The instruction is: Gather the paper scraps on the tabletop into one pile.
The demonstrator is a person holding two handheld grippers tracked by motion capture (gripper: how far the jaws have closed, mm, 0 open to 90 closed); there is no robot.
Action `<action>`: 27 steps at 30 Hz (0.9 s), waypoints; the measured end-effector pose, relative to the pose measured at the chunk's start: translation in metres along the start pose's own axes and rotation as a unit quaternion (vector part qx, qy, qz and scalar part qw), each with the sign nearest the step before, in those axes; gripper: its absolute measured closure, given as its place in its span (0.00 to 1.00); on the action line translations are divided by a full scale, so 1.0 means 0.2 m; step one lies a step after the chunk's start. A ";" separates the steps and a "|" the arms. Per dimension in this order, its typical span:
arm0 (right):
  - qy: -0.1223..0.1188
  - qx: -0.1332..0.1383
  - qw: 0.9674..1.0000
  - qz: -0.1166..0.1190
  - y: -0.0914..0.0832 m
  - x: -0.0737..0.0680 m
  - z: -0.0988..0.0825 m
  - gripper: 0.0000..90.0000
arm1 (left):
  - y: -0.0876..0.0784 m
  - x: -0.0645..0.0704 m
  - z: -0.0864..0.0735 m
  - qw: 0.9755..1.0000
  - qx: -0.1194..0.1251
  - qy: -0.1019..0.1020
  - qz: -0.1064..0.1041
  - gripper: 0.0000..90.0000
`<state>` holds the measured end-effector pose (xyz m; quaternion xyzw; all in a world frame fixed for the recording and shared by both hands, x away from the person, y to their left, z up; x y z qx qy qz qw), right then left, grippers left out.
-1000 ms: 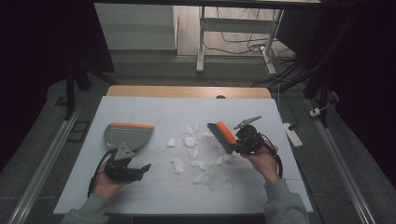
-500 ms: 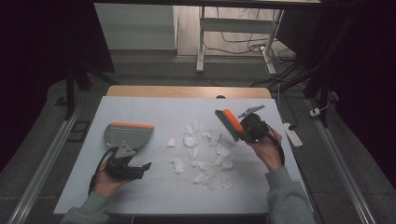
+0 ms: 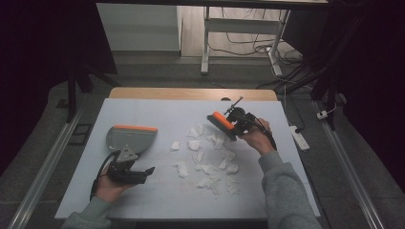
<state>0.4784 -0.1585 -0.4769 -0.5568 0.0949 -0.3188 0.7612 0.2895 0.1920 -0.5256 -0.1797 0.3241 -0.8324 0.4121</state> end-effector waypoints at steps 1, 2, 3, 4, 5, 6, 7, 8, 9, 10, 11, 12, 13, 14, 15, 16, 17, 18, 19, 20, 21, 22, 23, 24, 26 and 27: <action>-0.005 -0.001 1.000 0.004 0.00 -0.02 0.00 0.79 | 0.00 0.00 0.00 1.000 -0.001 0.000 0.000 0.26; -0.009 0.000 1.000 0.007 0.00 -0.03 0.00 0.79 | 0.00 0.00 0.00 1.000 -0.001 -0.001 0.001 0.26; -0.015 -0.001 1.000 0.010 0.00 -0.05 0.00 0.79 | 0.00 0.00 0.00 1.000 0.000 -0.002 0.002 0.26; -0.022 -0.001 1.000 0.010 0.00 -0.07 -0.01 0.79 | 0.00 0.00 0.00 1.000 0.001 -0.002 0.002 0.26; -0.029 -0.002 1.000 0.011 0.00 -0.08 -0.01 0.79 | -0.01 0.00 0.00 1.000 0.002 -0.003 0.002 0.26; -0.032 -0.001 0.999 0.015 -0.01 -0.10 -0.02 0.79 | -0.01 0.00 0.00 1.000 0.003 -0.003 0.001 0.26; -0.034 0.001 0.999 0.021 -0.02 -0.12 -0.03 0.79 | -0.01 0.00 0.00 1.000 0.003 -0.003 0.001 0.26; -0.036 0.002 0.999 0.029 -0.03 -0.14 -0.04 0.79 | -0.01 0.00 0.00 1.000 0.003 -0.002 0.001 0.26; -0.039 0.006 0.999 0.037 -0.04 -0.15 -0.05 0.79 | -0.01 0.00 0.00 1.000 0.002 -0.002 0.001 0.26; -0.045 0.008 0.998 0.049 -0.06 -0.17 -0.07 0.79 | -0.01 0.00 0.00 1.000 0.003 -0.001 0.001 0.26; -0.051 0.009 0.997 0.059 -0.07 -0.20 -0.08 0.79 | -0.01 0.00 0.00 1.000 0.003 -0.001 0.001 0.26; -0.061 0.009 0.996 0.070 -0.09 -0.22 -0.09 0.79 | -0.01 0.00 0.00 1.000 0.003 -0.001 0.000 0.26; -0.070 0.010 0.994 0.077 -0.10 -0.24 -0.11 0.79 | -0.01 0.00 0.00 1.000 0.003 -0.001 0.000 0.26; -0.072 0.013 0.994 0.084 -0.12 -0.25 -0.11 0.79 | -0.01 0.00 0.00 1.000 0.002 -0.002 -0.001 0.26; -0.069 0.024 0.994 0.085 -0.15 -0.25 -0.12 0.79 | -0.01 0.00 0.00 1.000 0.002 -0.002 -0.001 0.26; -0.060 0.038 0.994 0.089 -0.18 -0.24 -0.12 0.79 | 0.00 0.00 0.00 1.000 0.001 -0.003 -0.001 0.26; -0.052 0.052 0.993 0.090 -0.21 -0.23 -0.11 0.79 | 0.00 0.00 0.00 1.000 0.001 -0.003 -0.001 0.26; -0.047 0.066 0.993 0.081 -0.24 -0.21 -0.10 0.79 | 0.00 0.00 0.00 1.000 0.001 -0.003 -0.001 0.26; -0.045 0.070 0.994 0.070 -0.25 -0.19 -0.09 0.79 | 0.00 0.00 0.00 1.000 0.001 -0.003 -0.001 0.26; -0.042 0.073 0.995 0.058 -0.26 -0.17 -0.07 0.79 | 0.00 0.00 0.00 1.000 0.001 -0.002 -0.002 0.26; -0.041 0.076 0.995 0.051 -0.26 -0.16 -0.04 0.79 | 0.00 0.00 0.00 1.000 0.001 -0.002 -0.002 0.26; -0.038 0.078 0.995 0.045 -0.26 -0.14 -0.01 0.79 | 0.00 0.00 0.00 1.000 0.001 -0.002 -0.002 0.26; -0.038 0.078 0.995 0.039 -0.24 -0.12 0.02 0.79 | 0.00 0.00 0.00 1.000 0.001 -0.003 -0.002 0.26; -0.042 0.074 0.996 0.030 -0.22 -0.11 0.05 0.79 | 0.00 0.00 0.00 1.000 0.001 -0.003 -0.002 0.26; -0.046 0.062 0.997 0.015 -0.16 -0.08 0.12 0.79 | 0.00 0.00 0.00 1.000 0.001 -0.002 -0.002 0.26; -0.047 0.058 0.997 0.012 -0.14 -0.07 0.14 0.79 | 0.00 -0.01 0.00 1.000 0.002 -0.002 -0.003 0.26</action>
Point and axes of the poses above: each handheld gripper's, and its own axes: y roughly forward along the jaws, z roughly out of its top, x roughly to its right, the point moved 3 cm from there along y, roughly forward along the jaws
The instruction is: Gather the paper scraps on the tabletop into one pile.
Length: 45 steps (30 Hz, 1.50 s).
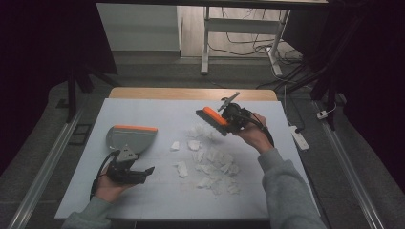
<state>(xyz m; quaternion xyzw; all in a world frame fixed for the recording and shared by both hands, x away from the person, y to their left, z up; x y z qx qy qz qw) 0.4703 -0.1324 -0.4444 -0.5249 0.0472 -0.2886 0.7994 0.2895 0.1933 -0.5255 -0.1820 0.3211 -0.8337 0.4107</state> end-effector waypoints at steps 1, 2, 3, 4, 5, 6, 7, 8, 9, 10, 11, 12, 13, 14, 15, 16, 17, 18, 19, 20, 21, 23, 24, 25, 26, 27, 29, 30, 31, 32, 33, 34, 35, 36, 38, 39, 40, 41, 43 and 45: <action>-0.004 -0.005 1.000 -0.005 0.04 0.02 0.03 0.79 | 0.00 0.00 0.00 1.000 0.000 0.000 0.000 0.26; -0.005 -0.011 1.000 -0.011 0.07 0.03 0.05 0.79 | 0.00 0.00 0.00 1.000 0.001 -0.001 -0.001 0.26; -0.005 -0.017 1.000 -0.015 0.11 0.05 0.08 0.79 | 0.00 -0.01 0.00 1.000 0.002 -0.003 -0.003 0.26; -0.007 -0.022 1.000 -0.015 0.14 0.05 0.10 0.79 | 0.00 -0.01 0.00 1.000 0.003 -0.006 -0.005 0.26; -0.014 -0.028 0.999 -0.023 0.17 0.06 0.13 0.79 | 0.00 -0.01 -0.01 1.000 0.003 -0.006 -0.006 0.26; -0.019 -0.031 0.999 -0.027 0.19 0.07 0.14 0.79 | 0.00 -0.01 -0.01 1.000 0.004 -0.007 -0.006 0.26; -0.028 -0.036 0.999 -0.025 0.22 0.07 0.15 0.79 | -0.01 -0.01 -0.01 1.000 0.005 -0.009 -0.007 0.26; -0.032 -0.038 0.999 -0.019 0.24 0.08 0.17 0.79 | -0.01 -0.02 -0.01 1.000 0.006 -0.009 -0.007 0.26; -0.038 -0.042 0.998 -0.019 0.27 0.08 0.18 0.79 | -0.01 -0.02 -0.01 1.000 0.006 -0.009 -0.007 0.26; -0.043 -0.047 0.998 -0.021 0.28 0.08 0.18 0.79 | 0.00 -0.02 -0.01 1.000 0.005 -0.010 -0.007 0.26; -0.047 -0.055 0.997 -0.018 0.31 0.07 0.18 0.79 | 0.00 -0.02 -0.01 1.000 0.005 -0.010 -0.007 0.26; -0.049 -0.055 0.997 -0.013 0.32 0.07 0.19 0.79 | -0.01 -0.03 -0.02 1.000 0.005 -0.011 -0.007 0.26; -0.045 -0.048 0.998 0.000 0.32 0.06 0.19 0.79 | -0.01 -0.03 -0.02 1.000 0.005 -0.011 -0.007 0.26; -0.049 -0.051 0.997 0.002 0.33 0.04 0.20 0.79 | -0.01 -0.03 -0.02 1.000 0.005 -0.012 -0.007 0.26; -0.058 -0.057 0.997 0.003 0.33 0.02 0.21 0.79 | -0.01 -0.03 -0.02 1.000 0.005 -0.012 -0.007 0.26; -0.072 -0.063 0.995 0.011 0.34 -0.02 0.21 0.79 | -0.01 -0.03 -0.02 1.000 0.005 -0.012 -0.007 0.26; -0.077 -0.068 0.995 0.012 0.34 -0.04 0.21 0.79 | -0.01 -0.03 -0.02 1.000 0.005 -0.013 -0.006 0.26; -0.093 -0.073 0.993 0.009 0.34 -0.06 0.21 0.79 | -0.01 -0.03 -0.02 1.000 0.005 -0.013 -0.005 0.26; -0.097 -0.081 0.992 0.005 0.33 -0.09 0.21 0.79 | -0.01 -0.03 -0.02 1.000 0.005 -0.012 -0.005 0.26; -0.103 -0.083 0.991 0.006 0.33 -0.10 0.21 0.79 | -0.01 -0.03 -0.02 1.000 0.005 -0.011 -0.004 0.26; -0.117 -0.084 0.990 0.011 0.32 -0.12 0.20 0.79 | -0.01 -0.02 -0.02 1.000 0.005 -0.010 -0.004 0.26; -0.127 -0.085 0.988 0.015 0.29 -0.15 0.19 0.79 | -0.01 -0.02 -0.02 1.000 0.004 -0.010 -0.004 0.26; -0.132 -0.083 0.988 0.021 0.28 -0.17 0.17 0.79 | -0.01 -0.02 -0.02 1.000 0.003 -0.009 -0.003 0.26; -0.134 -0.085 0.987 0.025 0.26 -0.19 0.15 0.79 | -0.01 -0.02 -0.02 1.000 0.002 -0.009 -0.003 0.26; -0.135 -0.085 0.987 0.030 0.25 -0.20 0.14 0.79 | -0.01 -0.02 -0.02 1.000 0.002 -0.010 -0.002 0.26; -0.134 -0.081 0.987 0.035 0.23 -0.22 0.12 0.79 | -0.01 -0.02 -0.02 1.000 0.002 -0.010 -0.003 0.26; -0.142 -0.074 0.986 0.050 0.20 -0.25 0.08 0.79 | -0.01 -0.02 -0.02 1.000 0.003 -0.010 -0.002 0.26; -0.142 -0.073 0.985 0.059 0.17 -0.27 0.05 0.79 | -0.01 -0.02 -0.02 1.000 0.004 -0.010 -0.002 0.26; -0.145 -0.071 0.985 0.058 0.16 -0.28 0.04 0.79 | -0.01 -0.02 -0.02 1.000 0.003 -0.010 -0.001 0.26; -0.145 -0.067 0.985 0.058 0.14 -0.29 0.02 0.79 | -0.01 -0.02 -0.02 1.000 0.002 -0.010 -0.001 0.26; -0.139 -0.061 0.986 0.069 0.11 -0.29 0.01 0.79 | -0.01 -0.02 -0.02 1.000 0.002 -0.009 0.000 0.26; -0.133 -0.056 0.987 0.074 0.09 -0.29 0.00 0.79 | -0.01 -0.02 -0.02 1.000 0.001 -0.009 -0.001 0.26; -0.120 -0.041 0.989 0.071 0.06 -0.29 -0.01 0.79 | -0.01 -0.02 -0.02 1.000 0.001 -0.009 0.000 0.26; -0.114 -0.031 0.991 0.067 0.04 -0.28 -0.01 0.79 | -0.01 -0.02 -0.02 1.000 0.001 -0.009 0.001 0.26; -0.093 -0.004 0.994 0.055 -0.03 -0.25 -0.01 0.79 | -0.01 -0.02 -0.02 1.000 0.002 -0.012 0.002 0.26; -0.077 0.009 0.995 0.056 -0.05 -0.23 -0.01 0.79 | -0.01 -0.02 -0.02 1.000 0.002 -0.012 0.001 0.26; -0.068 0.017 0.996 0.056 -0.07 -0.22 -0.01 0.79 | -0.01 -0.02 -0.02 1.000 0.001 -0.013 0.001 0.26; -0.056 0.029 0.996 0.057 -0.09 -0.21 0.00 0.79 | 0.00 -0.02 -0.02 1.000 0.001 -0.013 0.001 0.26; -0.040 0.041 0.997 0.059 -0.12 -0.20 0.01 0.79 | 0.00 -0.02 -0.02 1.000 0.001 -0.013 0.001 0.26; -0.030 0.048 0.996 0.063 -0.12 -0.22 0.04 0.79 | 0.00 -0.03 -0.02 1.000 0.002 -0.014 0.002 0.26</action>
Point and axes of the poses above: each handheld gripper's, and its own axes: y roughly forward along the jaws, z roughly out of its top, x roughly to its right, the point moved 3 cm from there along y, roughly forward along the jaws
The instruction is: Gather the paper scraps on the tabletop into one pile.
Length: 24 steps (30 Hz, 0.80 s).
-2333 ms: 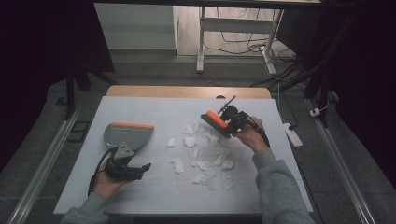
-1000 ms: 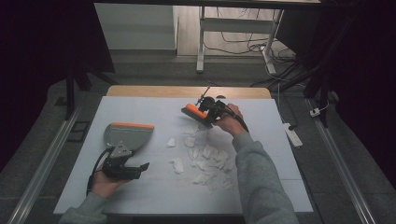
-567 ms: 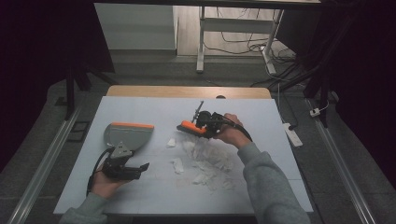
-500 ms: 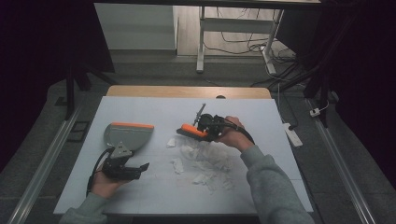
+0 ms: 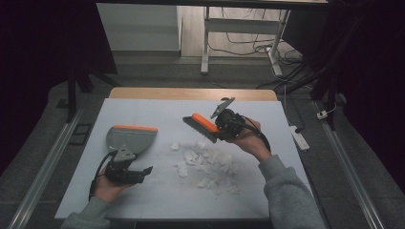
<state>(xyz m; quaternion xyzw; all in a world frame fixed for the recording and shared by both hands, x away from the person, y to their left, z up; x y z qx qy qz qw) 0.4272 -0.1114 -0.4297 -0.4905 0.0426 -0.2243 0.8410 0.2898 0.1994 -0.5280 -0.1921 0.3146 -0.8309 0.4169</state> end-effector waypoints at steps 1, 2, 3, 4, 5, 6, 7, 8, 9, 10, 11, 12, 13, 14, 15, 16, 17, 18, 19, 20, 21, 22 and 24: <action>0.006 0.001 1.000 0.003 0.00 -0.01 0.01 0.79 | 0.00 0.00 0.00 1.000 0.001 -0.001 0.001 0.26; 0.017 0.004 1.000 0.009 0.01 -0.02 0.03 0.79 | 0.00 -0.01 0.00 1.000 0.002 -0.002 0.001 0.26; 0.022 0.008 1.000 0.012 0.02 -0.03 0.05 0.79 | -0.01 -0.01 0.00 1.000 0.004 -0.004 0.003 0.26; 0.037 0.012 0.999 0.022 0.05 -0.04 0.08 0.79 | -0.01 -0.01 0.00 1.000 0.004 -0.003 0.003 0.26; 0.042 0.015 0.999 0.028 0.06 -0.05 0.10 0.79 | -0.01 -0.01 0.00 1.000 0.004 -0.004 0.005 0.26; 0.052 0.017 0.998 0.037 0.09 -0.07 0.12 0.79 | -0.01 -0.02 0.00 1.000 0.004 -0.004 0.005 0.26; 0.060 0.017 0.997 0.046 0.12 -0.09 0.15 0.79 | -0.01 -0.02 -0.01 1.000 0.004 -0.004 0.006 0.26; 0.064 0.017 0.996 0.053 0.15 -0.12 0.18 0.79 | -0.01 -0.02 -0.01 1.000 0.005 -0.005 0.007 0.26; 0.069 0.018 0.996 0.057 0.18 -0.14 0.20 0.79 | -0.02 -0.02 -0.01 1.000 0.005 -0.005 0.007 0.26; 0.074 0.017 0.995 0.063 0.21 -0.16 0.23 0.79 | -0.02 -0.02 -0.01 1.000 0.006 -0.006 0.007 0.26; 0.078 0.016 0.994 0.070 0.25 -0.18 0.25 0.79 | -0.02 -0.02 -0.01 1.000 0.006 -0.007 0.007 0.26; 0.085 0.017 0.993 0.078 0.28 -0.19 0.27 0.79 | -0.01 -0.03 -0.01 1.000 0.006 -0.006 0.007 0.26; 0.090 0.017 0.992 0.089 0.31 -0.21 0.28 0.79 | -0.01 -0.03 -0.01 1.000 0.006 -0.007 0.006 0.26; 0.096 0.020 0.990 0.098 0.35 -0.23 0.30 0.79 | -0.01 -0.03 -0.01 1.000 0.005 -0.007 0.006 0.26; 0.112 0.023 0.988 0.106 0.39 -0.25 0.32 0.79 | -0.01 -0.03 -0.01 1.000 0.004 -0.007 0.006 0.26; 0.118 0.024 0.987 0.109 0.41 -0.26 0.33 0.79 | -0.01 -0.03 -0.01 1.000 0.004 -0.007 0.006 0.26; 0.128 0.026 0.985 0.114 0.45 -0.27 0.34 0.79 | -0.01 -0.03 -0.01 1.000 0.004 -0.006 0.006 0.26; 0.139 0.027 0.983 0.120 0.48 -0.27 0.34 0.79 | -0.01 -0.02 -0.01 1.000 0.003 -0.004 0.006 0.26; 0.150 0.027 0.980 0.127 0.51 -0.28 0.34 0.79 | -0.01 -0.02 -0.01 1.000 0.003 -0.004 0.007 0.26; 0.156 0.024 0.979 0.127 0.53 -0.28 0.34 0.79 | -0.01 -0.02 -0.01 1.000 0.003 -0.003 0.007 0.26; 0.157 0.017 0.980 0.123 0.55 -0.27 0.33 0.79 | -0.01 -0.02 -0.01 1.000 0.003 -0.002 0.008 0.26; 0.162 0.016 0.980 0.111 0.56 -0.26 0.31 0.79 | -0.01 -0.01 -0.01 1.000 0.003 -0.001 0.008 0.26; 0.178 0.005 0.978 0.107 0.54 -0.21 0.27 0.79 | -0.01 -0.01 -0.01 1.000 0.002 0.000 0.007 0.26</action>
Point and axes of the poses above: each handheld gripper's, and its own axes: y roughly forward along the jaws, z roughly out of its top, x roughly to its right, the point moved 3 cm from there along y, roughly forward along the jaws
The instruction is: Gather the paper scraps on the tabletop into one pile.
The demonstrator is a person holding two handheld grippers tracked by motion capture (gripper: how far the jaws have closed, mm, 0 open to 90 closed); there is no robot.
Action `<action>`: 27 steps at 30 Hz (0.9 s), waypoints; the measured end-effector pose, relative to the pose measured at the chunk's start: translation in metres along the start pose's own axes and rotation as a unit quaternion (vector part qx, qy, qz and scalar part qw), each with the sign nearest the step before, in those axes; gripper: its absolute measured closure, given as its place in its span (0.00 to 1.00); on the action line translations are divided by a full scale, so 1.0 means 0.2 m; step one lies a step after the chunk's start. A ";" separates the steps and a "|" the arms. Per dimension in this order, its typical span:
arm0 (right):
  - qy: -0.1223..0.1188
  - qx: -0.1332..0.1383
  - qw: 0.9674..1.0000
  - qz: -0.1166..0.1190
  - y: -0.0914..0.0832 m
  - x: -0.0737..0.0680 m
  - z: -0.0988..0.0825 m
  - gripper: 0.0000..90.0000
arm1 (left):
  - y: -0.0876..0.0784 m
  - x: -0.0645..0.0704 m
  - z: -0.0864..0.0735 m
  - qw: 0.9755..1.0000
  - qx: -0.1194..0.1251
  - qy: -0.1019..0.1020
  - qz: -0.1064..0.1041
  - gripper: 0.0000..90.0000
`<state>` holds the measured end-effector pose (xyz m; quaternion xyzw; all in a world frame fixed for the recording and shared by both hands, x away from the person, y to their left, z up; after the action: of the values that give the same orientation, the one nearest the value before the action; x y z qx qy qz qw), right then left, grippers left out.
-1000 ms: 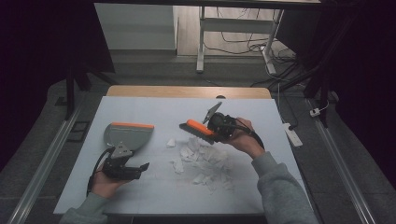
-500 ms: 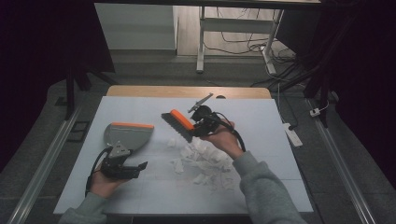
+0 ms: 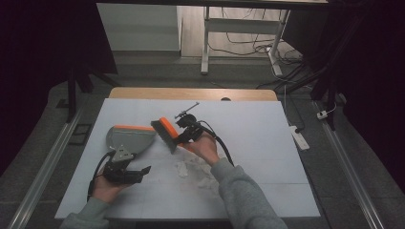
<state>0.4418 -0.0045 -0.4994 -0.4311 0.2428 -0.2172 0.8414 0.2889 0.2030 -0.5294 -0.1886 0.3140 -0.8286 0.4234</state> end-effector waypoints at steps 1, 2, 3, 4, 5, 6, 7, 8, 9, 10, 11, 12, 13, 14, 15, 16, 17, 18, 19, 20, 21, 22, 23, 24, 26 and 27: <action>0.003 -0.003 1.000 -0.008 -0.02 0.02 -0.01 0.79 | 0.00 0.00 0.00 1.000 0.000 0.001 -0.001 0.26; 0.010 -0.009 1.000 -0.022 -0.05 0.06 -0.04 0.79 | 0.00 0.00 0.00 1.000 -0.001 0.002 -0.002 0.26; 0.019 -0.010 0.999 -0.026 -0.07 0.09 -0.07 0.79 | 0.00 0.01 0.00 1.000 -0.001 0.003 -0.002 0.26; 0.031 -0.010 0.999 -0.027 -0.10 0.12 -0.10 0.79 | 0.01 0.01 0.00 1.000 0.000 0.003 -0.003 0.26; 0.035 -0.009 0.999 -0.030 -0.13 0.14 -0.12 0.79 | 0.01 0.01 0.00 1.000 -0.001 0.005 -0.005 0.26; 0.038 -0.005 0.999 -0.030 -0.17 0.15 -0.14 0.79 | 0.01 0.01 0.01 1.000 -0.001 0.005 -0.005 0.26; 0.037 0.004 0.999 -0.032 -0.20 0.15 -0.15 0.79 | 0.01 0.01 0.01 1.000 -0.002 0.006 -0.005 0.26; 0.028 0.014 0.999 -0.036 -0.24 0.15 -0.15 0.79 | 0.01 0.01 0.01 1.000 -0.002 0.006 -0.005 0.26; 0.024 0.022 0.999 -0.037 -0.28 0.13 -0.15 0.79 | 0.01 0.01 0.01 1.000 -0.002 0.006 -0.005 0.26; 0.015 0.034 0.999 -0.034 -0.33 0.11 -0.15 0.79 | 0.01 0.01 0.01 1.000 -0.001 0.006 -0.005 0.26; 0.009 0.041 0.999 -0.031 -0.37 0.09 -0.14 0.79 | 0.01 0.01 0.01 1.000 -0.001 0.005 -0.004 0.26; 0.003 0.046 0.999 -0.029 -0.40 0.06 -0.14 0.79 | 0.00 0.00 0.01 1.000 0.000 0.003 -0.003 0.26; -0.010 0.049 0.998 -0.027 -0.44 0.03 -0.14 0.79 | 0.00 0.00 0.01 1.000 0.000 0.002 -0.003 0.26; -0.015 0.050 0.998 -0.027 -0.46 0.02 -0.14 0.79 | 0.00 0.00 0.00 1.000 0.000 0.001 -0.003 0.26; -0.021 0.052 0.998 -0.028 -0.48 -0.01 -0.14 0.79 | 0.00 -0.01 0.00 1.000 -0.001 -0.001 -0.002 0.26; -0.026 0.052 0.998 -0.027 -0.49 -0.03 -0.14 0.79 | 0.00 -0.01 0.00 1.000 -0.001 -0.001 -0.001 0.26; -0.030 0.052 0.998 -0.026 -0.50 -0.04 -0.15 0.79 | 0.00 -0.01 0.00 1.000 -0.003 -0.002 0.001 0.26; -0.034 0.054 0.998 -0.027 -0.50 -0.05 -0.15 0.79 | 0.00 -0.02 -0.01 1.000 -0.003 -0.004 0.003 0.26; -0.036 0.056 0.998 -0.024 -0.50 -0.07 -0.15 0.79 | 0.00 -0.02 -0.01 1.000 -0.003 -0.006 0.003 0.26; -0.035 0.056 0.998 -0.015 -0.50 -0.08 -0.16 0.79 | -0.01 -0.02 -0.01 1.000 -0.002 -0.006 0.005 0.26; -0.035 0.051 0.998 -0.004 -0.49 -0.10 -0.16 0.79 | -0.01 -0.03 -0.01 1.000 -0.001 -0.008 0.005 0.26; -0.039 0.045 0.998 0.006 -0.48 -0.12 -0.18 0.79 | -0.01 -0.03 -0.01 1.000 0.000 -0.009 0.005 0.26; -0.042 0.039 0.998 0.013 -0.47 -0.14 -0.19 0.79 | -0.01 -0.03 -0.01 1.000 0.000 -0.009 0.007 0.26; -0.047 0.032 0.998 0.020 -0.45 -0.16 -0.21 0.79 | -0.01 -0.03 -0.01 1.000 0.001 -0.009 0.007 0.26; -0.061 0.015 0.998 0.028 -0.39 -0.20 -0.24 0.79 | -0.01 -0.04 -0.02 1.000 -0.001 -0.012 0.010 0.26; -0.064 0.004 0.997 0.033 -0.36 -0.22 -0.26 0.79 | -0.01 -0.04 -0.02 1.000 -0.002 -0.013 0.013 0.26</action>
<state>0.3647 -0.0502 -0.4567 -0.4324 0.2014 -0.1623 0.8638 0.2900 0.2110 -0.5307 -0.1962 0.3125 -0.8201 0.4374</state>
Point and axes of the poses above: each handheld gripper's, and its own axes: y roughly forward along the jaws, z roughly out of its top, x roughly to its right, the point moved 3 cm from there along y, roughly forward along the jaws
